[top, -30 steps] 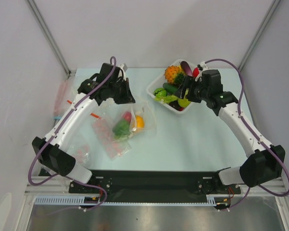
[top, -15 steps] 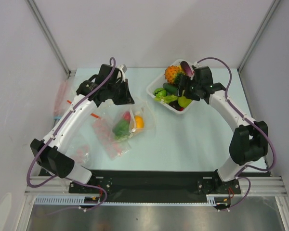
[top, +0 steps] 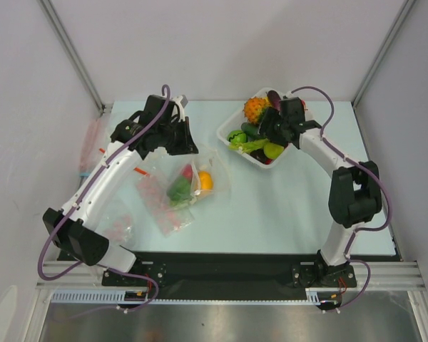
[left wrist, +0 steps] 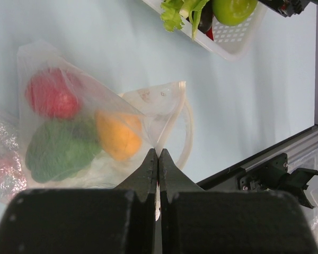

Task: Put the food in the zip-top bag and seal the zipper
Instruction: Pick up the fake vegetable from the bin.

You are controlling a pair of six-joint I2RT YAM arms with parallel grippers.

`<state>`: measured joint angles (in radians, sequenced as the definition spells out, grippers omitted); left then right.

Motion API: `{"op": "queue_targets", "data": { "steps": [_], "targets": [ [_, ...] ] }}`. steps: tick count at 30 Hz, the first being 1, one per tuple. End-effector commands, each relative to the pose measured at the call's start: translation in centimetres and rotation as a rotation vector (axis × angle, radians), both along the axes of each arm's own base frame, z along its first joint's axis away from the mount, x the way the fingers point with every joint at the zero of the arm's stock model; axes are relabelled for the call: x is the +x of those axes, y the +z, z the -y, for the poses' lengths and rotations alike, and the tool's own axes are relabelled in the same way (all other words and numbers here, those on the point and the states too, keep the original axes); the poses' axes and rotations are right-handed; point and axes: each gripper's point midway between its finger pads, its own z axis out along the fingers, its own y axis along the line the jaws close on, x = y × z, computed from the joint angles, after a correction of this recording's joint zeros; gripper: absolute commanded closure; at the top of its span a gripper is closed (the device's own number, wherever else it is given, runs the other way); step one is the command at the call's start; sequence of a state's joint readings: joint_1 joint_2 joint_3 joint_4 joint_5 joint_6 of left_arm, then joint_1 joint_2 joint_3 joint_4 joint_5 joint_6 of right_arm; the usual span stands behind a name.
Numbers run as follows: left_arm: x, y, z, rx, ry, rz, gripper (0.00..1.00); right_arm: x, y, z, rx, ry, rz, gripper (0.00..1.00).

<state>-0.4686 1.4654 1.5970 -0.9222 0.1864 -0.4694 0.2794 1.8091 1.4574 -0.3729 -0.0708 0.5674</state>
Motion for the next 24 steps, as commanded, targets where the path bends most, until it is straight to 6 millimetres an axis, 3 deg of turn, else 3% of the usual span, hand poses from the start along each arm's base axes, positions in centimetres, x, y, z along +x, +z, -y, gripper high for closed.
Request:
{"op": "queue_targets", "data": {
  "steps": [1,10,12,14,17,18,20,24],
  "targets": [
    [0.2,2.7,0.0,-0.038,-0.016,0.089,1.0,3.2,2.2,-0.1,0.056,-0.087,0.099,0.27],
    [0.4,2.8,0.1,-0.036,-0.015,0.076,1.0,5.7,0.2,-0.5,0.068,-0.126,0.09,0.31],
    [0.6,2.9,0.2,-0.033,-0.015,0.076,1.0,6.0,-0.2,-0.5,0.07,-0.13,0.086,0.38],
    [0.7,2.9,0.2,-0.03,-0.014,0.072,1.0,6.4,0.7,-0.7,0.08,-0.12,0.12,0.52],
    [1.1,2.9,0.3,-0.023,-0.016,0.068,1.0,6.3,2.0,-0.8,0.082,-0.109,0.144,0.61],
    [1.2,3.1,0.4,-0.022,-0.015,0.072,1.0,6.0,3.3,-0.7,0.08,-0.1,0.167,0.64],
    [1.5,3.1,0.5,-0.019,-0.017,0.074,1.0,4.9,3.7,-0.4,0.076,-0.094,0.152,0.66],
    [1.8,3.1,0.4,-0.013,-0.014,0.083,1.0,1.5,8.1,0.0,0.119,-0.07,0.226,0.66]
  ]
}}
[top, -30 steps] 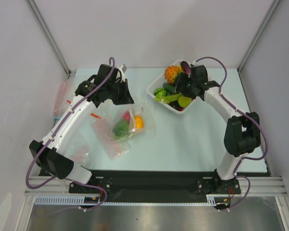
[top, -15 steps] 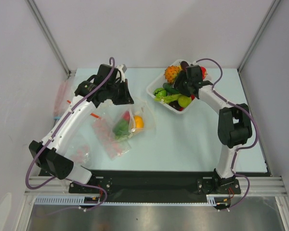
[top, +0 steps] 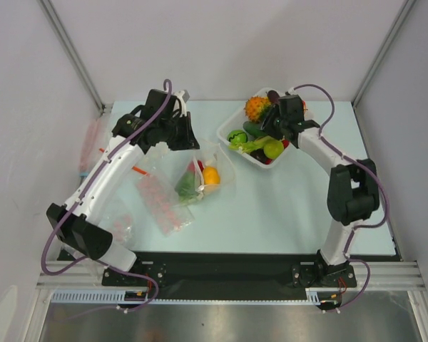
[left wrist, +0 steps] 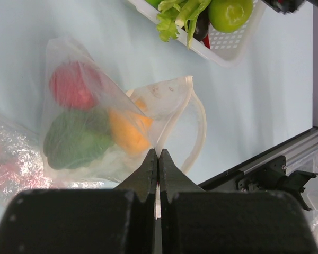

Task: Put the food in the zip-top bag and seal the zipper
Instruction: Pick up the fake vegetable from the bin, then place the fake vegetable in the zipper food storage bag.

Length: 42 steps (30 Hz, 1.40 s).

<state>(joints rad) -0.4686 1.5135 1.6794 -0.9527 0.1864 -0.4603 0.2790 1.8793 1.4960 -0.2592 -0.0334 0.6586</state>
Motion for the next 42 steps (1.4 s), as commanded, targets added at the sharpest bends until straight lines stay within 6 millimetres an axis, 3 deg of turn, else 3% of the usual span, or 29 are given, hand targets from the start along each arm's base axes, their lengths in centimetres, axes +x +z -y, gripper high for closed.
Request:
{"op": "queue_targets", "data": {
  "steps": [1,5,6,7,9,10,13,14,16,22,25,30,36,42],
  "targets": [
    [1.1,2.2,0.0,-0.017,-0.006,0.081,1.0,-2.4,8.5,0.7,0.038,0.024,0.18,0.66],
    [1.2,1.9,0.2,-0.023,-0.008,0.079,1.0,-5.2,11.6,1.2,0.012,0.077,0.219,0.66],
    [1.1,2.0,0.3,-0.027,-0.011,0.08,1.0,-5.9,11.7,1.4,0.007,0.088,0.211,0.67],
    [1.2,2.1,0.4,-0.033,-0.015,0.08,1.0,-7.1,13.1,1.1,0.023,0.126,0.239,0.67],
    [1.3,2.2,0.6,-0.036,-0.02,0.085,1.0,-8.5,13.6,0.6,0.044,0.174,0.249,0.68],
    [1.3,2.3,0.6,-0.036,-0.025,0.085,1.0,-10.0,15.1,-0.2,0.077,0.239,0.278,0.68],
    [1.5,2.4,0.7,-0.03,-0.033,0.087,1.0,-12.9,15.2,-1.3,0.085,0.339,0.266,0.71],
    [1.5,2.4,0.7,-0.03,-0.036,0.084,0.99,-14.2,16.3,-1.3,0.084,0.357,0.293,0.71],
    [1.5,2.4,0.8,-0.029,-0.039,0.082,1.0,-17.0,16.6,-1.6,0.103,0.408,0.307,0.72],
    [1.0,2.2,0.6,-0.021,-0.045,0.068,1.0,-22.5,18.0,-2.8,0.159,0.522,0.368,0.72],
    [0.7,2.1,0.5,-0.02,-0.046,0.064,1.0,-24.2,18.4,-3.4,0.184,0.581,0.376,0.72],
    [0.3,2.4,0.3,-0.024,-0.041,0.063,1.0,-24.6,18.8,-4.3,0.196,0.649,0.374,0.73],
    [-0.1,2.8,0.3,-0.048,-0.03,0.063,1.0,-24.4,17.7,-6.5,0.195,0.729,0.33,0.74],
    [-0.9,3.4,1.4,-0.108,-0.055,0.071,1.0,-21.7,15.5,-8.4,0.169,0.735,0.286,0.75]
  ]
}}
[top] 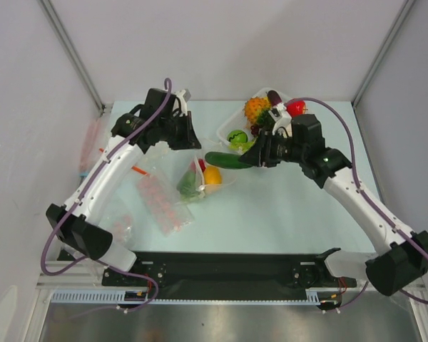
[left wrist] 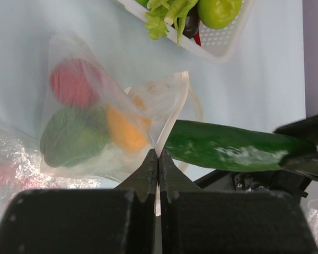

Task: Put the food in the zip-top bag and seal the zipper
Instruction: Place the fake vegetable in the zipper food storage bag.

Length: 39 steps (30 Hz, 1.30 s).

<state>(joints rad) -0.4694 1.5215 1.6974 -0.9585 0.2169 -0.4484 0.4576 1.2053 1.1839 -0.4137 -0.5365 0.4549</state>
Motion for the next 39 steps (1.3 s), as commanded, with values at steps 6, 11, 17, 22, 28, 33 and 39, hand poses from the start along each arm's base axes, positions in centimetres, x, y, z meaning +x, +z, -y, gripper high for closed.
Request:
{"op": "queue_targets", "data": {
  "steps": [6,11,17,22,28,33,39],
  "targets": [
    [-1.5,4.1,3.4,-0.176,-0.058,0.087,1.0,5.9,-0.1,-3.8,-0.089,0.005,0.046,0.77],
    [-2.3,5.8,5.0,-0.244,-0.066,0.074,1.0,9.0,-3.2,-3.0,-0.222,-0.128,0.043,0.76],
    [-2.9,7.3,6.0,-0.308,-0.091,0.06,1.0,10.2,-4.9,-3.2,-0.306,-0.186,0.114,0.72],
    [-2.5,7.5,6.2,-0.313,-0.096,0.056,1.0,9.3,-5.1,-4.1,-0.277,-0.15,0.104,0.28],
    [-0.8,6.1,3.4,-0.268,-0.013,0.046,1.0,9.1,-0.6,-1.9,-0.228,-0.213,0.185,0.12],
    [0.5,7.5,0.2,-0.22,0.038,0.095,1.0,9.0,1.8,1.6,-0.147,-0.286,0.168,0.13],
    [0.6,6.8,-0.9,-0.144,0.035,0.102,1.0,11.5,-0.6,7.2,-0.21,-0.456,0.081,0.15]
  ]
}}
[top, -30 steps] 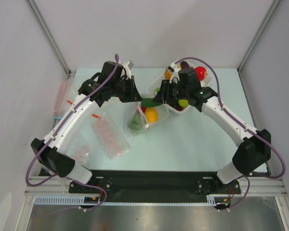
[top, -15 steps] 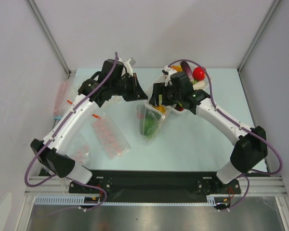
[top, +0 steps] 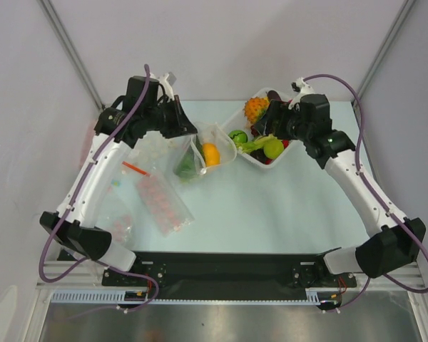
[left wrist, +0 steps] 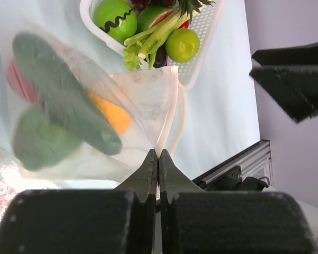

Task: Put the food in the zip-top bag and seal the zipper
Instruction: Place the fake vegetable in the zipper food storage bag, then pick up the fake fruit from the bin.

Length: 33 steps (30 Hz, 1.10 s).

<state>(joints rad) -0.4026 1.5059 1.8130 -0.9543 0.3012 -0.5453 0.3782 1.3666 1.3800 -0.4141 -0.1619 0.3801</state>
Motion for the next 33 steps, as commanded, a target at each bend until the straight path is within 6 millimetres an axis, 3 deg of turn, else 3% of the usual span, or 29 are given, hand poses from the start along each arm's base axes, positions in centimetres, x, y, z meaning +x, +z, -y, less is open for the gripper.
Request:
{"op": "queue_targets", "data": {
  "steps": [1,3,8,13,18,23,33],
  "targets": [
    [-0.4,0.9,-0.5,0.025,-0.025,0.054,1.0,1.3,-3.3,2.4,-0.041,-0.09,-0.101,0.13],
    [-0.6,-0.4,-0.5,0.03,-0.026,0.043,1.0,2.2,-4.7,3.8,-0.084,-0.121,-0.136,0.09],
    [-1.0,-3.6,-0.3,0.026,-0.035,-0.002,1.0,3.8,-8.5,4.9,-0.23,-0.131,-0.21,0.07],
    [-1.4,-5.1,-0.2,0.023,-0.042,-0.023,1.0,4.9,-11.1,5.4,-0.31,-0.099,-0.261,0.04],
    [-1.8,-5.7,-0.3,0.03,-0.052,-0.029,0.99,6.8,-12.8,5.3,-0.346,-0.097,-0.298,0.02],
    [-2.2,-5.8,-0.2,0.03,-0.074,-0.032,1.0,7.5,-13.5,5.6,-0.403,-0.087,-0.31,0.0],
    [-1.8,-5.1,0.2,0.038,-0.114,-0.013,0.99,8.0,-17.6,5.9,-0.49,-0.013,-0.303,0.02]
  ]
}}
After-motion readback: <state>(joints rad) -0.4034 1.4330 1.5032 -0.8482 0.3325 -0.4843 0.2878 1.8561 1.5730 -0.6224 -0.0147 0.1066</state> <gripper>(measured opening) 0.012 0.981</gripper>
